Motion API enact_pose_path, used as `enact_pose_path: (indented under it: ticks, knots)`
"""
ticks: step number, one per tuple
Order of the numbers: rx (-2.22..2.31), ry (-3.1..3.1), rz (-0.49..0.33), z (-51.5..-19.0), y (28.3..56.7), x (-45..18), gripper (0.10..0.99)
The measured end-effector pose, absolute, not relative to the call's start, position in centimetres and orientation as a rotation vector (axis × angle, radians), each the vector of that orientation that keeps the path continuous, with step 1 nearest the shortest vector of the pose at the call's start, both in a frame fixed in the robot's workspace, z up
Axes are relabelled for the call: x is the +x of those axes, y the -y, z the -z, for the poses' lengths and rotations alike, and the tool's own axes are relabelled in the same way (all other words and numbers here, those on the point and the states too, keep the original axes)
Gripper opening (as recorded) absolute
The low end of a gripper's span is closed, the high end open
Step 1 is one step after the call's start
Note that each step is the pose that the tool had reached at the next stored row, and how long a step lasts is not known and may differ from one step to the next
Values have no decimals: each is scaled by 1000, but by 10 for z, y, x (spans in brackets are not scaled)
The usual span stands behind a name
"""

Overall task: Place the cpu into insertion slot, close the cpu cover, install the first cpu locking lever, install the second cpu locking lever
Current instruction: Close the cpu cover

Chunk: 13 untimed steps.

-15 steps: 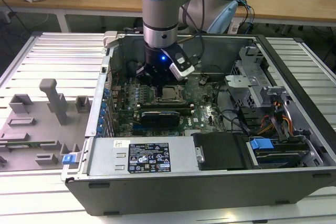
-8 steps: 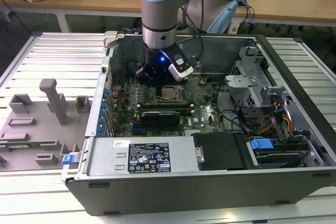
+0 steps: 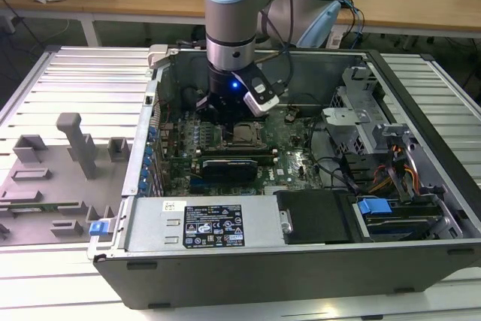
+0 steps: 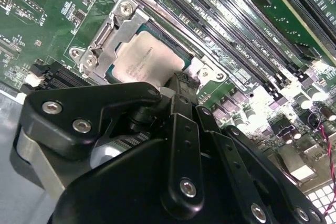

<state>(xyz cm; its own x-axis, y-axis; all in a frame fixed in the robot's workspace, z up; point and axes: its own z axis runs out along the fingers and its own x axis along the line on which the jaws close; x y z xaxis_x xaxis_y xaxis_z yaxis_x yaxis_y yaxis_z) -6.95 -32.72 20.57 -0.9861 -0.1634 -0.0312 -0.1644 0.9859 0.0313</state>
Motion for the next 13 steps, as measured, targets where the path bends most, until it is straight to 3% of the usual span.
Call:
enact_pose_path:
  ticks: [13]
  knots:
    - [-257,-3115,-54,-215,327,-45,106]
